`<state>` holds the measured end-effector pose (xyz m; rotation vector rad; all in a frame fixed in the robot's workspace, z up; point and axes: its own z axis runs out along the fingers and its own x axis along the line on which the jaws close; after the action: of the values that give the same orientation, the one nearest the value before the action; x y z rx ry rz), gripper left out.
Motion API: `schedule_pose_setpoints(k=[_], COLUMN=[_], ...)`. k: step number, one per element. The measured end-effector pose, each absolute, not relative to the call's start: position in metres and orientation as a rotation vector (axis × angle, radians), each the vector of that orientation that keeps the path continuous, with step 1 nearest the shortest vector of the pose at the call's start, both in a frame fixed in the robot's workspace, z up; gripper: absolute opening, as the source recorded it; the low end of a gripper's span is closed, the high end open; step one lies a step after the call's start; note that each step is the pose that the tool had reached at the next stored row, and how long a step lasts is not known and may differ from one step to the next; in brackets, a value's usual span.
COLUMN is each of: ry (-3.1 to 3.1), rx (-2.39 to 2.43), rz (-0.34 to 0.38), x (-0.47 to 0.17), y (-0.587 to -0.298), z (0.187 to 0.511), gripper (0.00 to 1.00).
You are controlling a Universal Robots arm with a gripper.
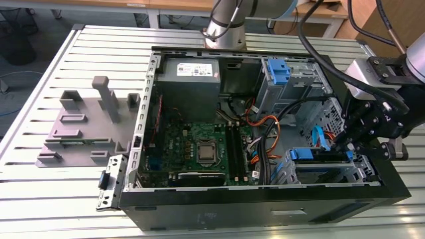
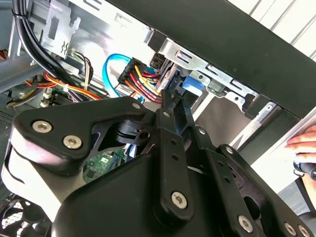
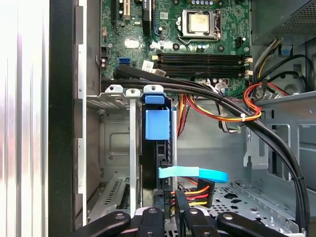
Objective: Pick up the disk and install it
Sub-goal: 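Insert the second disk wire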
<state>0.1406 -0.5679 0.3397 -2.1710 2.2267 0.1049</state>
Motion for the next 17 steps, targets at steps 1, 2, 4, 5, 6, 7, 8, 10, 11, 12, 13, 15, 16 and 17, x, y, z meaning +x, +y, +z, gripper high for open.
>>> schedule_pose_setpoints(k=[1,2,4,5,6,7,8,10,11,12,13,15,16,17], ry=[2.227,2.227,2.227,2.227,2.227,2.227,2.227,2.227,2.227,2.227,2.226,2.208,2.193,2.180], rx=[-2.171,-2.171,-2.171,-2.171,-2.171,-2.171,-2.171,-2.171,-2.171,-2.171,-2.172,-2.191,-2.206,-2.220], rz=[0.105,0.105,0.105,0.105,0.105,0.105,0.105,0.105,0.105,0.105,0.105,0.105,0.105,0.105], x=[0.1406,0.1406,0.1406,0.1406,0.1406,0.1406,0.1406,0.1406,0.1406,0.1406,0.1405,0.1403,0.1403,0.1403], y=[-0.5679,-0.5679,-0.5679,-0.5679,-0.5679,-0.5679,-0.5679,-0.5679,-0.5679,-0.5680,-0.5680,-0.5682,-0.5683,-0.5683], z=[0.3397,0.3397,0.3397,0.3397,0.3397,0.3397,0.3397,0.3397,0.3397,0.3397,0.3396,0.3396,0.3396,0.3396], gripper=[0.24,0.24,0.16,0.16,0.16,0.16,0.16,0.16,0.16,0.16,0.16,0.16,0.16,0.16])
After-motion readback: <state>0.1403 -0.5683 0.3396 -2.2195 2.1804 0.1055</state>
